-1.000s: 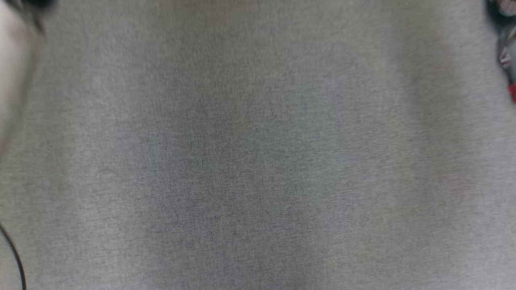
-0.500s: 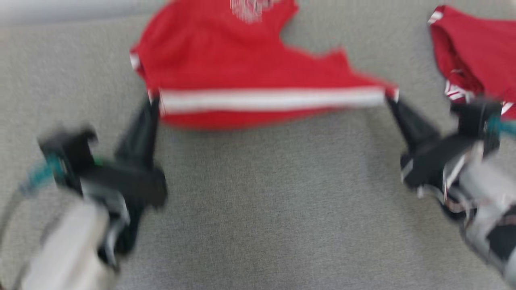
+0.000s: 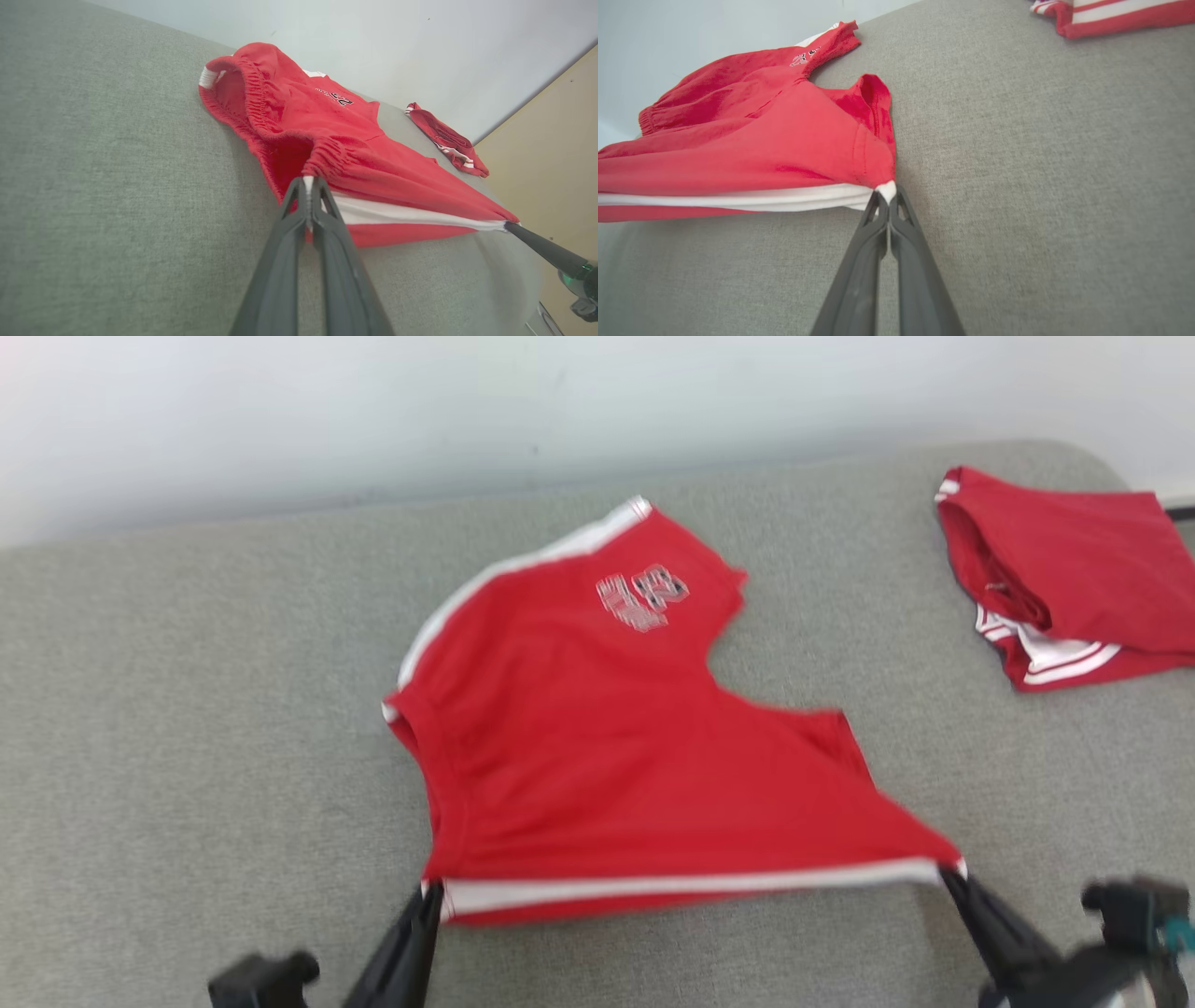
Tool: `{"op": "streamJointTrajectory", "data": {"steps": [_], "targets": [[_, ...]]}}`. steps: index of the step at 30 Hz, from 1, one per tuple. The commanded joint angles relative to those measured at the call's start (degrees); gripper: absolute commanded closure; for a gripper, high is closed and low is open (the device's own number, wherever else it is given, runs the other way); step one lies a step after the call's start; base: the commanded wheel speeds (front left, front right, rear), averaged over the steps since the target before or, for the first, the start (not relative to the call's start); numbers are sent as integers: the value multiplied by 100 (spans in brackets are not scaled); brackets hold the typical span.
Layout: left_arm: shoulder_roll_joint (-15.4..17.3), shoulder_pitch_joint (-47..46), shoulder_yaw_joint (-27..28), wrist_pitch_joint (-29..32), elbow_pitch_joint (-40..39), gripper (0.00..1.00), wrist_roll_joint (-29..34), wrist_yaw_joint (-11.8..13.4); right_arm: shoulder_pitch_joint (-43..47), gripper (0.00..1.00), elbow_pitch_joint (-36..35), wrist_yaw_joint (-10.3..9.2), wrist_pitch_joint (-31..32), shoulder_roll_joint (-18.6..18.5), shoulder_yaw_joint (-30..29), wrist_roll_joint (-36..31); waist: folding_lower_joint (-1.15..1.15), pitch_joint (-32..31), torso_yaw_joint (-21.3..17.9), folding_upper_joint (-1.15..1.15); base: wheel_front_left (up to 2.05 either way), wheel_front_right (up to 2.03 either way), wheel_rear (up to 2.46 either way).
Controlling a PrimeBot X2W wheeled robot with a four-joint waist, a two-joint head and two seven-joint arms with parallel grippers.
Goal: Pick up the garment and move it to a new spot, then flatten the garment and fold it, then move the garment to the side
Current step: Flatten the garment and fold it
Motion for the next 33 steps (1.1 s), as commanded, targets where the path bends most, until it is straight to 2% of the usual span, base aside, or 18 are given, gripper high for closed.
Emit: {"op": "streamJointTrajectory", "data": {"steps": [1, 9, 13, 18, 22, 26, 33], "targets": [[-30, 273, 101, -12, 14, 100, 96, -17, 426, 100, -93, -18, -7, 1, -214, -36, 2, -228, 95, 2, 0, 0, 0], [-291, 951, 283, -13, -36, 100, 356, -130, 1714, 100, -814, -18, 412, 293, -1169, -490, 2, -487, 201, 2, 0, 0, 0], [-377, 965, 254, -13, -5, 100, 474, -193, 1923, 100, -1106, -18, 626, 428, -1665, -738, 2, -540, 250, 2, 0, 0, 0], [-551, 777, 257, -12, 29, 100, 539, -392, 1960, 100, -1558, -18, 1051, 751, -2452, -1093, 2, -582, 421, 2, 0, 0, 0], [-651, 473, 162, -12, 87, 100, 641, -553, 1649, 100, -1750, -17, 1412, 968, -2864, -1426, 2, -533, 626, 2, 0, 0, 0], [-805, -37, 81, -11, 215, 100, 684, -663, 1011, 100, -1707, -18, 1771, 1035, -3045, -1718, 2, -392, 810, 2, 0, 0, 0], [-1088, -1061, -73, 14, 718, 100, 644, -785, -604, 100, -991, -17, 2173, 970, -2927, -2031, 2, 101, 1115, 2, 0, 0, 0]]}}
